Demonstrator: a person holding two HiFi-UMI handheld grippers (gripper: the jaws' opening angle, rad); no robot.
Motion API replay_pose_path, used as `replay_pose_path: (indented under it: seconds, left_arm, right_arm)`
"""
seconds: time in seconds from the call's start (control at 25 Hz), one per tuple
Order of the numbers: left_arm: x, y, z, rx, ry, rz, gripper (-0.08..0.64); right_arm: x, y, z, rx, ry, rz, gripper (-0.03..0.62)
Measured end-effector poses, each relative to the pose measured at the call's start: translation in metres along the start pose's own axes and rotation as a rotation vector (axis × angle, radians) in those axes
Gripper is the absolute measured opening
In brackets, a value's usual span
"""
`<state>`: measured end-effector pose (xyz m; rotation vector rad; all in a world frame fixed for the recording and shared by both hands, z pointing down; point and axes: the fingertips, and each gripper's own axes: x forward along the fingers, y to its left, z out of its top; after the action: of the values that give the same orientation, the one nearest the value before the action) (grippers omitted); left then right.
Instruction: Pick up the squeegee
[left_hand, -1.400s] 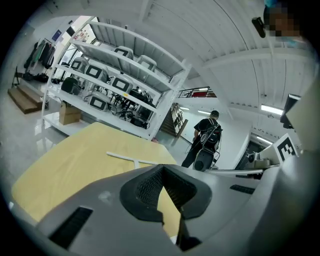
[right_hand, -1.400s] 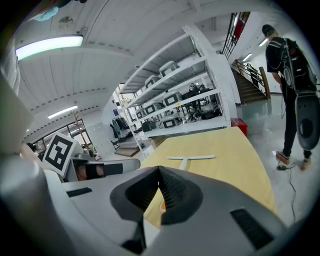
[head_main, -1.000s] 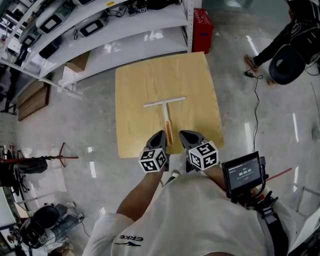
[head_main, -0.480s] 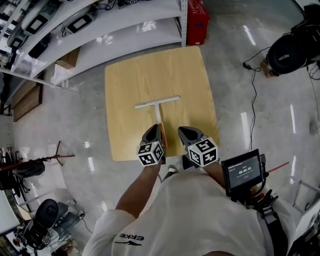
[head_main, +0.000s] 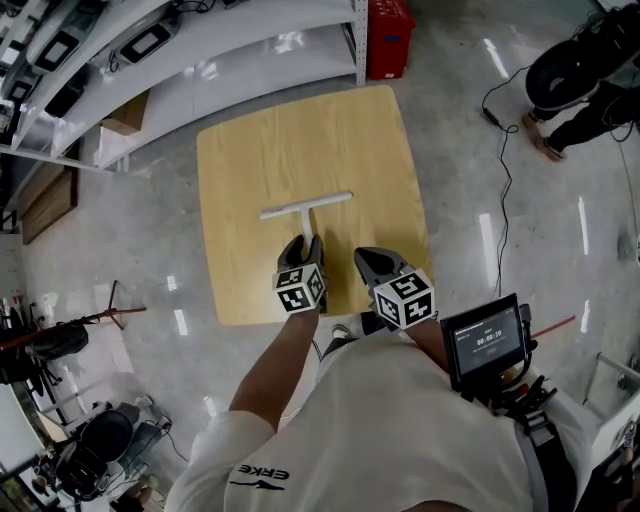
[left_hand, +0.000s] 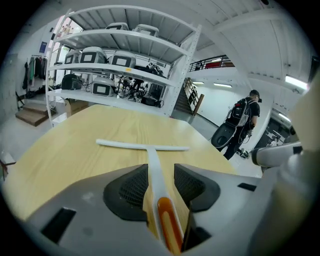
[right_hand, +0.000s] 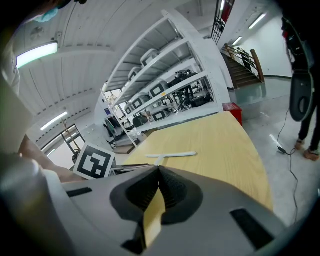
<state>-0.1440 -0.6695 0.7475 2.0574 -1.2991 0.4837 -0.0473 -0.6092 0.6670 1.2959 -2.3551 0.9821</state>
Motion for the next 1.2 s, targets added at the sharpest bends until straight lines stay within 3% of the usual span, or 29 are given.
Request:
replay_pose_path:
  seconds: [0.36, 0.72, 1.2]
  left_arm:
    - [0.028, 0.013, -0.003, 0.023, 0.072, 0.076, 0.14]
    - [0.021, 0.025, -0.013, 0.062, 0.107, 0.119, 0.109]
    - [0.02, 0.017, -0.006, 0.061, 0.061, 0.07, 0.082]
  right_arm:
    - [0.002, -0.019, 0.006, 0.022, 0.005, -0.025, 0.003]
    - [0.001, -0.017, 0.001, 0.028, -0.006, -0.043, 0.003]
    - [-0.018, -0.034, 0.005, 0.011, -0.047, -0.087, 0.003]
